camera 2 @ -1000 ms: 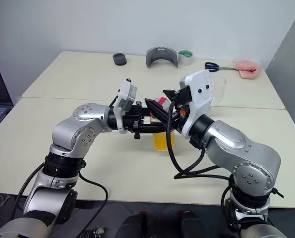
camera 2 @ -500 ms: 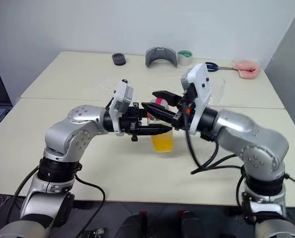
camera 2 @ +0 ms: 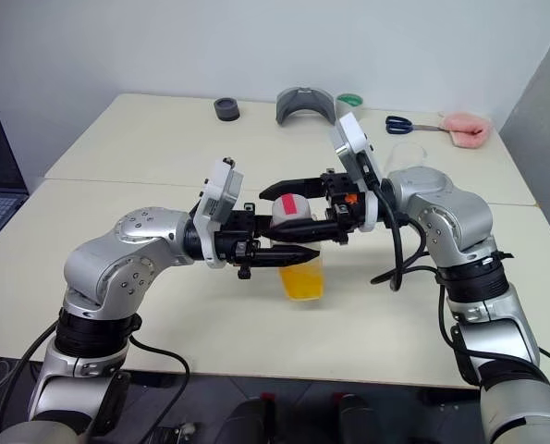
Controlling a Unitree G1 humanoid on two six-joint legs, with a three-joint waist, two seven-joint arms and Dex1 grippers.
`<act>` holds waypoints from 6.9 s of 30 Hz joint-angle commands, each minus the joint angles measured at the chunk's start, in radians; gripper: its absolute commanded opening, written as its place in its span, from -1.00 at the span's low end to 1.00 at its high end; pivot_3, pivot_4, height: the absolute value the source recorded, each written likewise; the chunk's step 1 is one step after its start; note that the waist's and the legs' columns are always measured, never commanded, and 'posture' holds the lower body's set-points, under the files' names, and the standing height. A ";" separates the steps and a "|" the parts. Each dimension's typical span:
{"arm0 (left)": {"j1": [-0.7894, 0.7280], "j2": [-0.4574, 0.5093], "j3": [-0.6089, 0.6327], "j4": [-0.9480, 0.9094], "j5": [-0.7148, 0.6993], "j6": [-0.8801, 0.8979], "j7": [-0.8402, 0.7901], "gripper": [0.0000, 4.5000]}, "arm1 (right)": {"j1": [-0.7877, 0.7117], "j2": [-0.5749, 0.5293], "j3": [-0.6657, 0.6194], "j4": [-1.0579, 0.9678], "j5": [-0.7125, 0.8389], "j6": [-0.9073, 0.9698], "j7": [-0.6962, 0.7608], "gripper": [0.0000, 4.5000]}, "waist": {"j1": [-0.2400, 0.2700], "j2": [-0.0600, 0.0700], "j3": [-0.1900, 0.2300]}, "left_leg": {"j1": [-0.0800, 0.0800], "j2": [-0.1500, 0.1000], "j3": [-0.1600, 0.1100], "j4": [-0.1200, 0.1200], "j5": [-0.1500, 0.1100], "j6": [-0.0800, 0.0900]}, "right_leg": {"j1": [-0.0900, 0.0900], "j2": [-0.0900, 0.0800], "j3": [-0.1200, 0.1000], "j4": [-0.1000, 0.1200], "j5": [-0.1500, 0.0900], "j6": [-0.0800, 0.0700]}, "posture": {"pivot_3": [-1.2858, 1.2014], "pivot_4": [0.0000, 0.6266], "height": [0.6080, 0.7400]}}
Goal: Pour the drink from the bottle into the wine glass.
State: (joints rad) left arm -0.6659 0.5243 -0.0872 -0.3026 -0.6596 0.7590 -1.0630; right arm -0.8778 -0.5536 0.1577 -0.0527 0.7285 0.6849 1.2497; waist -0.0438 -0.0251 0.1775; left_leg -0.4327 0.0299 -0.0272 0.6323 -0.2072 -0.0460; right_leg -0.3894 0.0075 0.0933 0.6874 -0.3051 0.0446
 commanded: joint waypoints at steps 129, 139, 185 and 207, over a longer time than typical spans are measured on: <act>-0.057 -0.001 -0.017 0.077 0.038 -0.098 -0.055 -0.04 | 0.051 -0.031 -0.102 -0.248 0.049 -0.087 -0.270 -0.16 | -0.011 0.000 0.001 | 0.000 0.000 0.001 -0.001 0.000 0.000 | -0.001 0.005 0.001 0.000 0.000 0.000 | 0.03 -0.52 1.00; -0.011 0.026 0.012 0.027 0.025 -0.077 -0.019 -0.04 | 0.104 -0.068 -0.312 -0.375 0.204 0.131 -0.536 -0.16 | -0.005 0.000 0.001 | 0.000 0.001 0.000 -0.001 0.000 0.000 | -0.001 0.003 0.001 0.000 0.000 0.000 | 0.03 -0.52 1.00; -0.009 0.041 0.081 0.242 0.254 -0.240 0.279 -0.04 | 0.565 -0.131 -0.395 -0.677 0.209 0.095 -0.672 0.99 | -0.010 -0.001 0.000 | 0.002 0.000 0.001 -0.001 0.000 0.000 | 0.002 0.006 0.003 -0.003 0.000 0.001 | 0.03 -0.52 1.00; -0.099 -0.089 0.261 0.794 0.469 -0.646 0.740 -0.04 | 0.283 -0.041 -0.116 -0.490 0.122 0.065 -0.569 0.99 | 0.014 -0.002 0.001 | -0.002 -0.001 0.000 0.001 0.000 0.000 | 0.001 -0.002 -0.001 -0.003 0.000 0.001 | 0.03 -0.52 1.00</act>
State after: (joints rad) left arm -0.7276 0.4318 0.1468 0.4861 -0.1973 0.1675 -0.3356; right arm -0.5771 -0.5983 0.0444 -0.5223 0.8625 0.7738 0.6686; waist -0.0296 -0.0271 0.1783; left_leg -0.4345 0.0289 -0.0267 0.6338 -0.2072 -0.0455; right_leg -0.3884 0.0059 0.0922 0.6843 -0.3046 0.0452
